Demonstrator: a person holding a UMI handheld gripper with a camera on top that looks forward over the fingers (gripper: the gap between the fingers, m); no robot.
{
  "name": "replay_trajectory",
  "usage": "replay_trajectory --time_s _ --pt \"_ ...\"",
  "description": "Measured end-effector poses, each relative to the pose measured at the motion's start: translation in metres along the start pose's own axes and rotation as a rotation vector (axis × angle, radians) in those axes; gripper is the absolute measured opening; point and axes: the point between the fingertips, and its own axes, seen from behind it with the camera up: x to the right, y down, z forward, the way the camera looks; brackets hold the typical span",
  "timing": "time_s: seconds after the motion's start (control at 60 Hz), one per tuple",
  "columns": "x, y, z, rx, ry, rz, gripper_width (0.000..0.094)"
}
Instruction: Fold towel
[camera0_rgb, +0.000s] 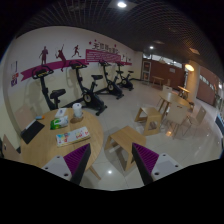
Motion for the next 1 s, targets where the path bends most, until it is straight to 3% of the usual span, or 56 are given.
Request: replay_trajectory --time_s 0.417,1.0 --pt "-0.048 0.012 0.019 -0.025 -0.119 -0.092 0.0858" --pt "-0.243 0.068 0.029 -0.058 -0.41 -0.27 0.0863"
